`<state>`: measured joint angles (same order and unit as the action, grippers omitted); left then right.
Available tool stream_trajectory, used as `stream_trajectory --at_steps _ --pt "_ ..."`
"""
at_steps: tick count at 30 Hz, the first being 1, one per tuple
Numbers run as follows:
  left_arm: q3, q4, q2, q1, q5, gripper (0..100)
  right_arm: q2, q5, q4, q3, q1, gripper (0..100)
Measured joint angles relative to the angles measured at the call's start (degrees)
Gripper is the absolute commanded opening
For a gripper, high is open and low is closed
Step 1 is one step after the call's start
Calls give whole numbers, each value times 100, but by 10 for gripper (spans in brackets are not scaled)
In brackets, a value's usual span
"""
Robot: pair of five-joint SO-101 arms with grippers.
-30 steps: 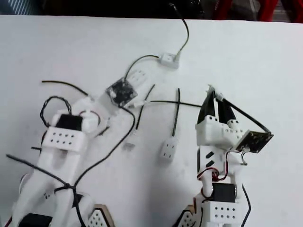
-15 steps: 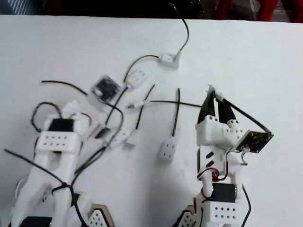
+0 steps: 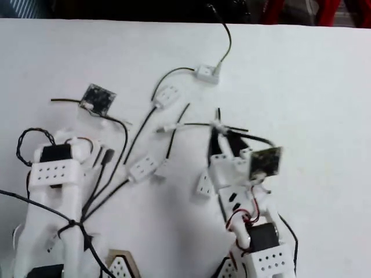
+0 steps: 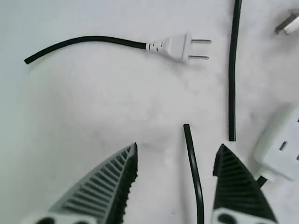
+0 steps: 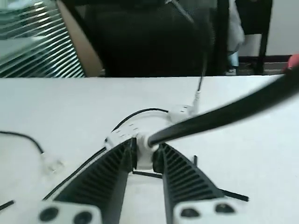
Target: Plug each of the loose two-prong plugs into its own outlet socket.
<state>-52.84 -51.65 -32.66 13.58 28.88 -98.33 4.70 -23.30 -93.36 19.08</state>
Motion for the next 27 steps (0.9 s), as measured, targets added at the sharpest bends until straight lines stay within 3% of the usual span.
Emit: stream_trajectory --at_steps 5,9,21,27 --pt "0 35 0 26 -598 254 70 -229 -633 659 607 16" --pt "0 519 0 26 -941 254 844 -255 -721 1363 976 16" --pt "-703 1952 0 457 -1459 255 5723 -255 -721 3938 2268 16" --pt "-1090 2514 -9 457 -1459 255 7156 -255 -721 4369 2488 16"
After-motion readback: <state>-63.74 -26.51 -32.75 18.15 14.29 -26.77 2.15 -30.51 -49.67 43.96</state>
